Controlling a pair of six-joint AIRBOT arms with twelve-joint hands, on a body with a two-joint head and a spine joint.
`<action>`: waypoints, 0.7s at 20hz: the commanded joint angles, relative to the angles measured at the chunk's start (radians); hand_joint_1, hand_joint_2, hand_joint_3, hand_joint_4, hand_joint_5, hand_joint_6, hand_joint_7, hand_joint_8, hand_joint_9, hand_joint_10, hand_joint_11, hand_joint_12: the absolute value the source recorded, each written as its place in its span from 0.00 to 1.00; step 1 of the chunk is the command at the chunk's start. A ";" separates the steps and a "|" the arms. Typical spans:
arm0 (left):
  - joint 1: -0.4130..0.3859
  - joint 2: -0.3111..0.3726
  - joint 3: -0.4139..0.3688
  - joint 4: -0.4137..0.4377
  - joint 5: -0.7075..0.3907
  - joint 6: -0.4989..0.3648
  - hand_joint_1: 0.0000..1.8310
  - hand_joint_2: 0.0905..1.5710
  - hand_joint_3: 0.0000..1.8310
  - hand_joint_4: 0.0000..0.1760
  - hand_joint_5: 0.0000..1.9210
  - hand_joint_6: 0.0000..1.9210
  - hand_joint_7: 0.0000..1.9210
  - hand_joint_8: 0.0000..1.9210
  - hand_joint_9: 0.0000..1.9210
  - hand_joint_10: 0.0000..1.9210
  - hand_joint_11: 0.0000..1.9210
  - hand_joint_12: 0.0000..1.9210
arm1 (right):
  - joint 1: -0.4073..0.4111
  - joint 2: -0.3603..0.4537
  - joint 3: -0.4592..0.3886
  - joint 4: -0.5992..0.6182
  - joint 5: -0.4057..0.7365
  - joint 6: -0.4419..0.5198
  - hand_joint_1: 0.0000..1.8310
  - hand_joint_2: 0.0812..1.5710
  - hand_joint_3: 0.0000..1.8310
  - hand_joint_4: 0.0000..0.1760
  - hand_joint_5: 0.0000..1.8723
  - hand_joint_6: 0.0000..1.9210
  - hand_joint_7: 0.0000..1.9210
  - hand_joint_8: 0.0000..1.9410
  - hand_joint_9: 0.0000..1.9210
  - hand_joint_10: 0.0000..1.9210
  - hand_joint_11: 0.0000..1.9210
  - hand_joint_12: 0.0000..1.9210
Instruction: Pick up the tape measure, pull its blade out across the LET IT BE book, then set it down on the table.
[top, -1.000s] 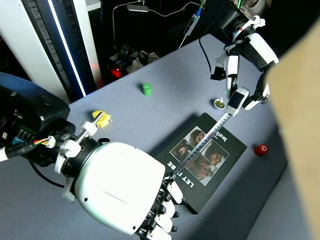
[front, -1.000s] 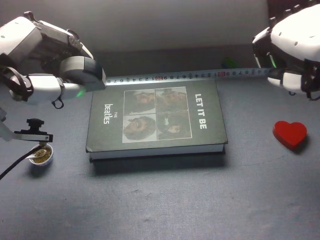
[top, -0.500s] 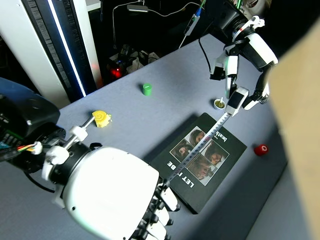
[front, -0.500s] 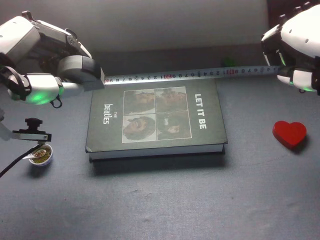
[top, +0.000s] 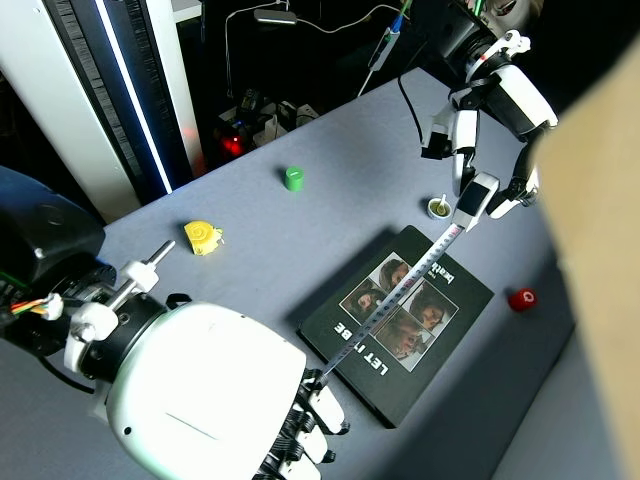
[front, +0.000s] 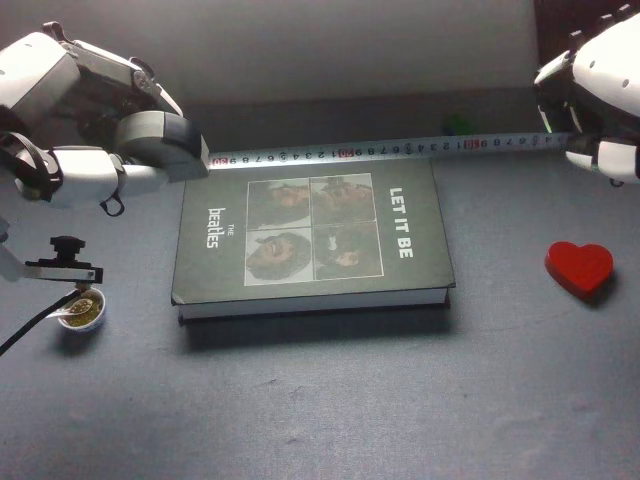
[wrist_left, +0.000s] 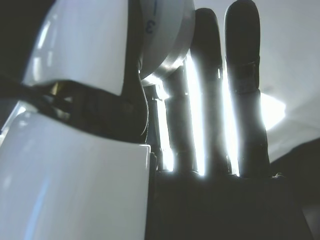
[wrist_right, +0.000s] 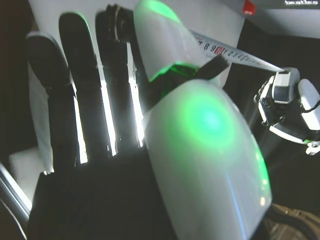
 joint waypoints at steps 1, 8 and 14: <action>-0.005 0.013 0.003 0.008 -0.139 0.005 0.76 0.65 0.00 0.00 0.55 0.36 0.61 0.36 0.50 0.58 0.46 0.49 | 0.007 0.019 0.011 -0.036 0.104 -0.011 0.65 0.75 0.00 0.00 0.39 0.69 0.49 0.58 0.41 0.54 0.34 0.77; -0.006 0.013 0.001 0.008 -0.139 0.008 0.76 0.66 0.00 0.00 0.56 0.36 0.61 0.36 0.49 0.59 0.45 0.51 | 0.009 0.016 0.010 -0.042 0.107 -0.009 0.65 0.75 0.00 0.00 0.40 0.69 0.49 0.58 0.41 0.53 0.35 0.77; -0.006 0.015 0.001 0.005 -0.139 0.009 0.76 0.66 0.00 0.00 0.55 0.36 0.61 0.36 0.49 0.59 0.45 0.51 | 0.008 0.010 0.006 -0.051 0.112 -0.009 0.65 0.75 0.00 0.00 0.39 0.68 0.49 0.59 0.41 0.53 0.34 0.76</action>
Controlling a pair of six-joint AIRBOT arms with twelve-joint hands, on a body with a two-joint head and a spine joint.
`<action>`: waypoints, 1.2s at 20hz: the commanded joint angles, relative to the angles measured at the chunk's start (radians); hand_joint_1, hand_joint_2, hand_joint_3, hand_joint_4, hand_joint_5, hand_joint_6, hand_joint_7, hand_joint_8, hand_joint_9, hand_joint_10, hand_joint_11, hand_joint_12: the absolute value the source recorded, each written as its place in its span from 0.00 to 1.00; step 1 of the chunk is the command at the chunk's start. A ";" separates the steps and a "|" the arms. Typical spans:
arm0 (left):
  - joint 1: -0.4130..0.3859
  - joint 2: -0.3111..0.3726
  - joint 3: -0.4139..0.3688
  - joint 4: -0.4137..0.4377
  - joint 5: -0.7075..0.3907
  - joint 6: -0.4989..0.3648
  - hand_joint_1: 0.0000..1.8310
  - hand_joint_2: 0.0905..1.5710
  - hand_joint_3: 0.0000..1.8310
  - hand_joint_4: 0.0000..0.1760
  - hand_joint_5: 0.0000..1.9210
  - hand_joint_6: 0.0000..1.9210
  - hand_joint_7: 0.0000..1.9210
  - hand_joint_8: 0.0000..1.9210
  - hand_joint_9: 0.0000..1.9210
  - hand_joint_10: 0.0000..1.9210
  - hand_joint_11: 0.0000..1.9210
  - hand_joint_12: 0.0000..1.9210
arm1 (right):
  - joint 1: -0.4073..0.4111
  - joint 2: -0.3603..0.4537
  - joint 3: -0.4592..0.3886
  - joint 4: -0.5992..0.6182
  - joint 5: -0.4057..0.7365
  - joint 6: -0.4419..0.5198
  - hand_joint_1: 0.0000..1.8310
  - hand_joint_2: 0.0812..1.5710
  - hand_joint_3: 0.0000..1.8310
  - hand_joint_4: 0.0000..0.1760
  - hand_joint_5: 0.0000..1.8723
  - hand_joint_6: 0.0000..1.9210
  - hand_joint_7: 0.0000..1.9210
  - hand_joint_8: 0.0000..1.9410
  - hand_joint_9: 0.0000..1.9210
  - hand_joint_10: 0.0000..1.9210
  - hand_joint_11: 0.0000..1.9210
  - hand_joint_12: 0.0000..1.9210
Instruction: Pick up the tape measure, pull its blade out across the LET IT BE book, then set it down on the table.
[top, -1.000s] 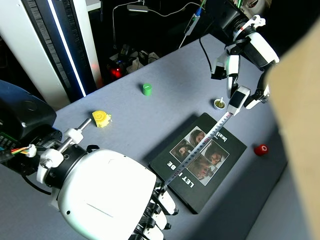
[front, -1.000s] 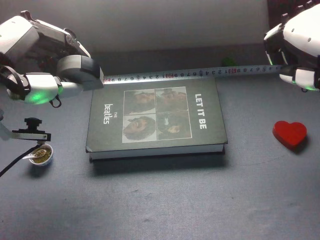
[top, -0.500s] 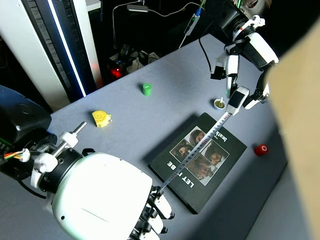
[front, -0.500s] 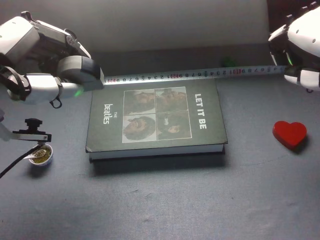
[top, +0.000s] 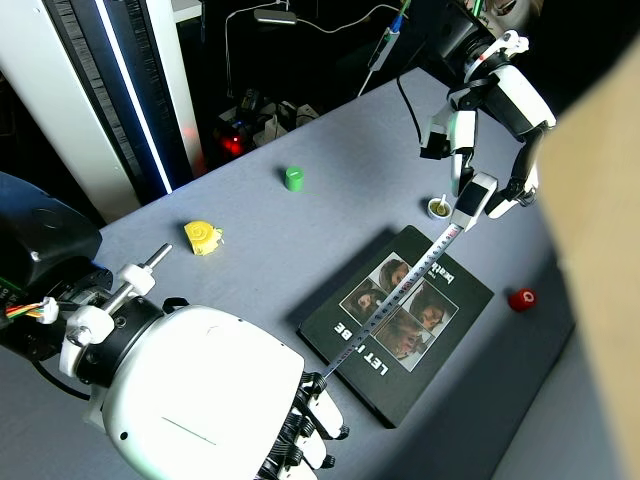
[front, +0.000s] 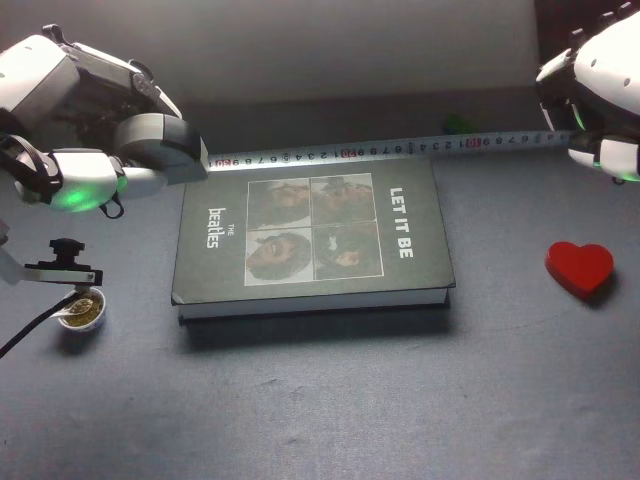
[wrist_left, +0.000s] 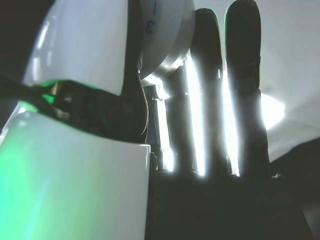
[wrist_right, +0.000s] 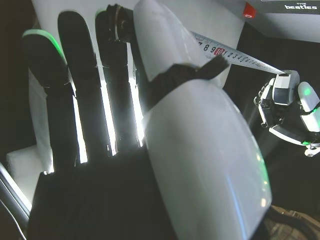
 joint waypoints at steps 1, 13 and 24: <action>-0.011 0.014 0.005 0.012 -0.133 0.003 0.76 0.66 0.00 0.00 0.55 0.36 0.61 0.36 0.49 0.59 0.45 0.51 | 0.008 0.010 0.003 -0.037 0.110 -0.009 0.65 0.75 0.00 0.00 0.39 0.68 0.49 0.59 0.41 0.53 0.34 0.76; -0.015 0.021 -0.004 0.009 -0.133 0.009 0.76 0.65 0.00 0.00 0.55 0.36 0.61 0.36 0.50 0.58 0.44 0.50 | -0.011 -0.001 -0.028 -0.041 0.117 -0.010 0.65 0.75 0.00 0.00 0.37 0.69 0.49 0.61 0.41 0.54 0.34 0.76; -0.020 0.024 -0.010 0.003 -0.142 0.008 0.76 0.66 0.00 0.00 0.55 0.37 0.61 0.38 0.49 0.59 0.45 0.47 | -0.006 0.001 -0.028 -0.041 0.122 -0.010 0.73 0.76 0.00 0.00 0.34 0.70 0.45 0.61 0.38 0.79 0.32 0.78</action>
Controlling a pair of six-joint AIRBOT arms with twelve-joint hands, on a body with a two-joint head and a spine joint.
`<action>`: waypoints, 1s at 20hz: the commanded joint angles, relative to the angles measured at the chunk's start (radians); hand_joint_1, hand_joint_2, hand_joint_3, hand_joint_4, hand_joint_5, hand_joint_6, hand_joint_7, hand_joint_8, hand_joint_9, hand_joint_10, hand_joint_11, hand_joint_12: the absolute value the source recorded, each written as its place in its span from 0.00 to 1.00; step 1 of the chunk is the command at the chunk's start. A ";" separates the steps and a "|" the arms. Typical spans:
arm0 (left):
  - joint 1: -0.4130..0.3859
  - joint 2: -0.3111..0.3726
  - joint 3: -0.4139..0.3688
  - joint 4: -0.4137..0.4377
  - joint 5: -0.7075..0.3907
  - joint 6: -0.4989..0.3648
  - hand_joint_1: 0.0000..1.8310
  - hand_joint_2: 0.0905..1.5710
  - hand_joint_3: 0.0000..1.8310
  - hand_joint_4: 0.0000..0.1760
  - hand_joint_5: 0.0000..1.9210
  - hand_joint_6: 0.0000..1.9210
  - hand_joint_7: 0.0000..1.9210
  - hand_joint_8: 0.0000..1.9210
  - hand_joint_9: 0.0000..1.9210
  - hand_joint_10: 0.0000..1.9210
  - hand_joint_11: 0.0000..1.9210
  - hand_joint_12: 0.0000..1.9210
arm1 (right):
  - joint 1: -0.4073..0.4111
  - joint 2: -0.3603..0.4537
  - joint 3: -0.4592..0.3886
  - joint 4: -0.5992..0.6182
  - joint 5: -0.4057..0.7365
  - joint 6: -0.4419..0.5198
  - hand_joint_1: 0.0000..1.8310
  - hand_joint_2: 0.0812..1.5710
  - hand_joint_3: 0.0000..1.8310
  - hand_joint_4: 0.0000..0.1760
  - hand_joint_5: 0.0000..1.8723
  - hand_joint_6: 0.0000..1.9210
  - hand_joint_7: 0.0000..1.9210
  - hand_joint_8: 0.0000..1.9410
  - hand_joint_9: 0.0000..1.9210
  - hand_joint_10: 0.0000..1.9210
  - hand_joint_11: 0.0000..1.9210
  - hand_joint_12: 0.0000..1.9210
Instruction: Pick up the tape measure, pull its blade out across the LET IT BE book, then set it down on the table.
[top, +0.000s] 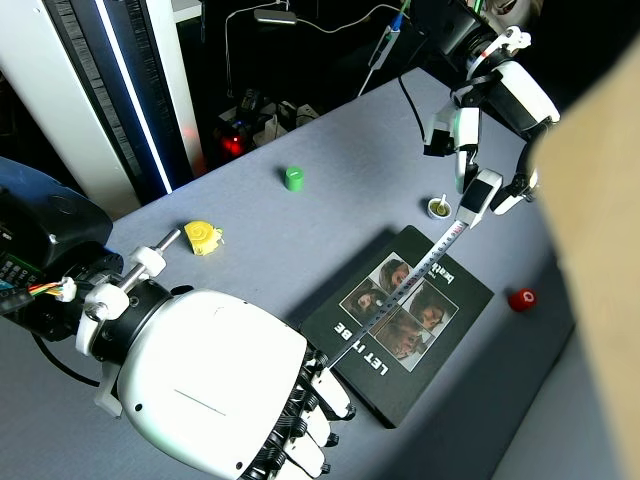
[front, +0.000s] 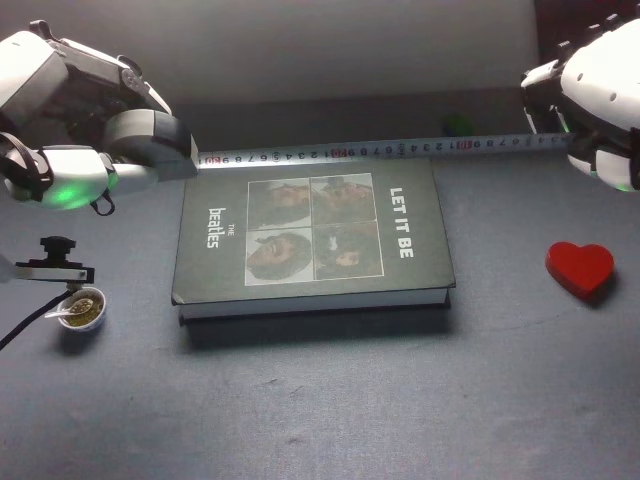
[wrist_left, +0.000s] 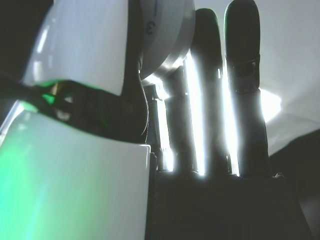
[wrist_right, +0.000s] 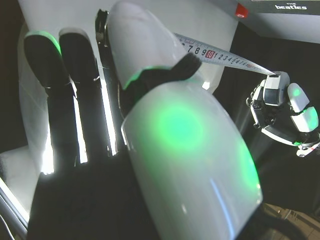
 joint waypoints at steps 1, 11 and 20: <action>-0.016 0.011 0.003 0.018 -0.130 -0.009 0.76 0.66 0.00 0.00 0.55 0.37 0.60 0.38 0.49 0.59 0.45 0.47 | 0.009 0.010 0.002 -0.037 0.090 -0.006 0.66 0.77 0.00 0.00 0.35 0.71 0.47 0.63 0.38 0.64 0.32 0.78; -0.019 0.014 -0.004 -0.014 -0.135 -0.009 0.76 0.66 0.00 0.00 0.55 0.37 0.61 0.37 0.50 0.58 0.45 0.47 | 0.008 0.013 -0.004 -0.046 0.085 -0.006 0.65 0.76 0.00 0.00 0.36 0.71 0.48 0.61 0.39 0.55 0.34 0.77; -0.017 0.021 -0.008 -0.020 -0.135 -0.009 0.76 0.65 0.00 0.00 0.55 0.37 0.61 0.36 0.50 0.57 0.45 0.50 | 0.012 0.015 -0.005 -0.049 0.086 -0.005 0.65 0.76 0.00 0.00 0.37 0.69 0.48 0.61 0.40 0.54 0.33 0.76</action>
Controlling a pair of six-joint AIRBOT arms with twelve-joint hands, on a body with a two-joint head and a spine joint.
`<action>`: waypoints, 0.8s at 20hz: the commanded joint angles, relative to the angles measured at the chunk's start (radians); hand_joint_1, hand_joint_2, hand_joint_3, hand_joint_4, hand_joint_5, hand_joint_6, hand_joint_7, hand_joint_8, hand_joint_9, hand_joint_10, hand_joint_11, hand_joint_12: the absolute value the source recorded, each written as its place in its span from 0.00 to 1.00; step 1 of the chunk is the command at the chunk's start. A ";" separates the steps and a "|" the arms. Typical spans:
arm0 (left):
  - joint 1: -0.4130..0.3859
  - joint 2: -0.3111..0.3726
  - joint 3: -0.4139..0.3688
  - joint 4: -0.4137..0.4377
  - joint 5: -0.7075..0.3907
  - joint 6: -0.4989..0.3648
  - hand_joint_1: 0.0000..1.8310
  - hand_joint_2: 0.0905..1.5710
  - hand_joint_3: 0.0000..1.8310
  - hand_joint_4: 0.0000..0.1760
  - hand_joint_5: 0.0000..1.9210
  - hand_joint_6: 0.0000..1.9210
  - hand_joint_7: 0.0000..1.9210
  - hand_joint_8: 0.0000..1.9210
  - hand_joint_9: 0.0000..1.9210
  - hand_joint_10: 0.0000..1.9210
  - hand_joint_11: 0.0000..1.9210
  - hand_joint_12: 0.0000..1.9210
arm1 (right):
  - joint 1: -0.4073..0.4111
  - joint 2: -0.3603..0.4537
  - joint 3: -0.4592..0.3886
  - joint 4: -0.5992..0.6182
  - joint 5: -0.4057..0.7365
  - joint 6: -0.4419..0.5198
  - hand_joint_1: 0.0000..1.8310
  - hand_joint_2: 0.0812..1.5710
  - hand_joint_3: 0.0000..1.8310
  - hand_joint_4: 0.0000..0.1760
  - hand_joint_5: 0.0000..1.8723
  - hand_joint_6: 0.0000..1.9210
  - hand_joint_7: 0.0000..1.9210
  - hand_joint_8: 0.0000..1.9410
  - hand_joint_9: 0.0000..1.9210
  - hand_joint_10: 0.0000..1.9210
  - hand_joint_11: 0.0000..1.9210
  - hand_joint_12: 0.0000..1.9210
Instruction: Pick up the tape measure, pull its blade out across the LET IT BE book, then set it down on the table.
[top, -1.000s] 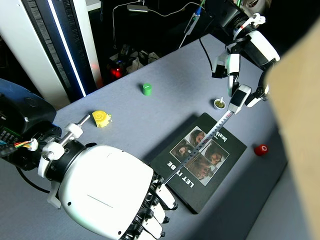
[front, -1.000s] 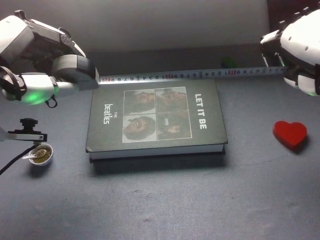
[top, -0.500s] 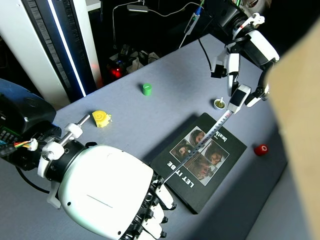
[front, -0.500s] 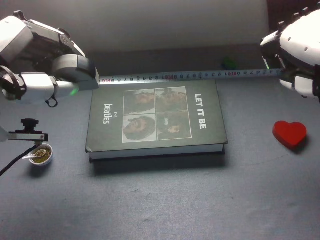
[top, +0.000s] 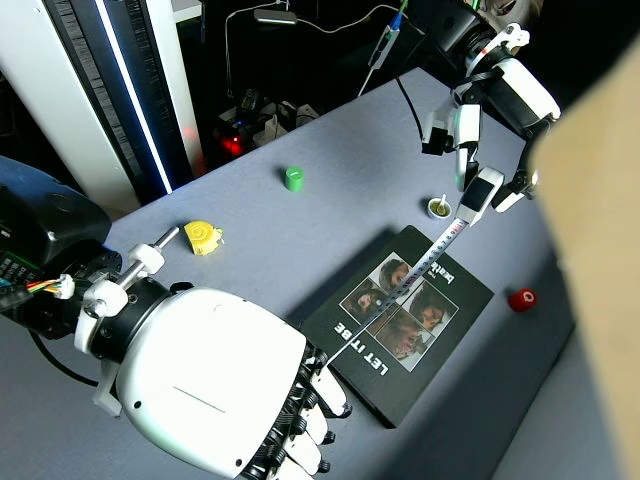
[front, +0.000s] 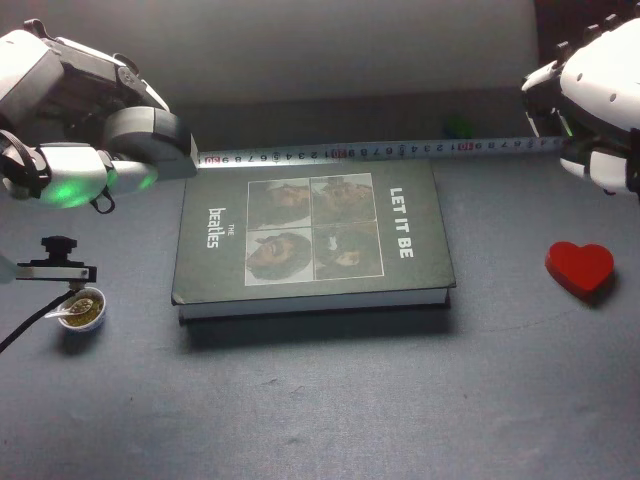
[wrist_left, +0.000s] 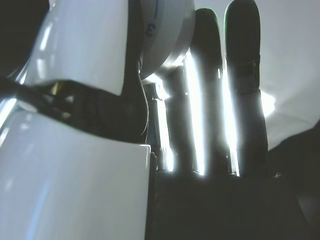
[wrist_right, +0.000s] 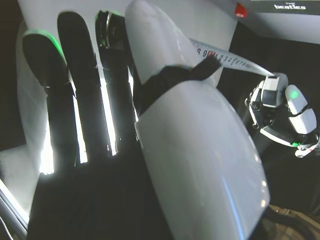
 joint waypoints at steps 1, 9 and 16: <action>-0.011 0.015 0.005 0.018 -0.132 -0.009 0.76 0.65 0.00 0.00 0.55 0.37 0.61 0.36 0.50 0.58 0.45 0.50 | 0.012 0.012 0.000 -0.040 0.087 -0.005 0.65 0.76 0.00 0.00 0.37 0.69 0.48 0.61 0.40 0.54 0.33 0.76; -0.012 0.017 0.002 0.010 -0.139 -0.010 0.76 0.66 0.00 0.00 0.54 0.39 0.63 0.34 0.49 0.58 0.45 0.50 | 0.014 0.013 0.000 -0.041 0.089 -0.004 0.43 0.73 0.00 0.00 0.24 0.16 0.30 0.08 0.22 0.21 0.12 0.69; -0.007 0.019 0.004 0.002 -0.139 -0.010 0.76 0.66 0.00 0.00 0.54 0.38 0.62 0.35 0.49 0.59 0.45 0.52 | 0.021 0.027 -0.025 -0.053 0.087 0.006 0.13 0.62 0.00 0.27 0.01 0.00 0.00 0.00 0.00 0.00 0.00 0.16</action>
